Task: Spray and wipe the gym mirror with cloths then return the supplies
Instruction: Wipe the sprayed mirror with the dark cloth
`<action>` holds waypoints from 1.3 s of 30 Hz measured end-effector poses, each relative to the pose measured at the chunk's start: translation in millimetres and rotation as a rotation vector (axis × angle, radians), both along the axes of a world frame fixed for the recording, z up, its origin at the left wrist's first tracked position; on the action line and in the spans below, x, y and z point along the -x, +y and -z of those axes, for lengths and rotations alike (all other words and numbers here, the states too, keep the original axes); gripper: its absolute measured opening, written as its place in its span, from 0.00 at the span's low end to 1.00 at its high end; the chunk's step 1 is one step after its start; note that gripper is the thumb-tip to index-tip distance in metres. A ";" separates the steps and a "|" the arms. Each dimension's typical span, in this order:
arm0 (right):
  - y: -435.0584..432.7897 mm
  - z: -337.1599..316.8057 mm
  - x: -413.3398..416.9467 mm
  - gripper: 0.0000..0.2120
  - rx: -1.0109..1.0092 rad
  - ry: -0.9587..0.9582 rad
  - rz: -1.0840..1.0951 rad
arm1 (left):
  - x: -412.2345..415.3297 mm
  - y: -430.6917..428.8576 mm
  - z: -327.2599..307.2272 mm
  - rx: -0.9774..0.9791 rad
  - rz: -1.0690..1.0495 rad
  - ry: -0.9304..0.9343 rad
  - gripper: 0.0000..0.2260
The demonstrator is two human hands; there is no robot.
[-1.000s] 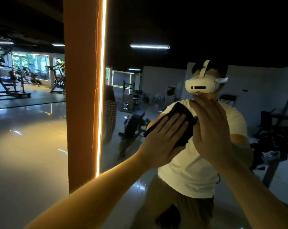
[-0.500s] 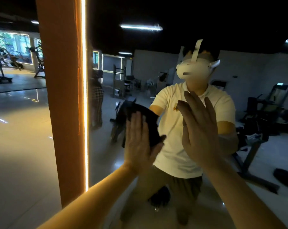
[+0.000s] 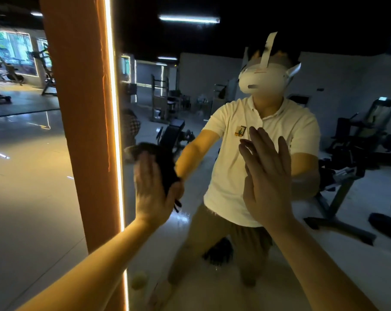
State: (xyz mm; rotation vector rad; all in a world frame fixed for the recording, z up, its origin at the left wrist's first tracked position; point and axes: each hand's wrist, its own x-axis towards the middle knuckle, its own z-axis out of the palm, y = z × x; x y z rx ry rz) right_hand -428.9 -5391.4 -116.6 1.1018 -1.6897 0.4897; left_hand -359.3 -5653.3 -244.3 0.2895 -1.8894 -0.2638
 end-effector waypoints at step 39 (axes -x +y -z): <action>-63.1 58.3 -66.1 0.13 0.085 -1.648 -0.608 | -115.9 63.1 -59.3 -1.119 0.778 -0.265 0.06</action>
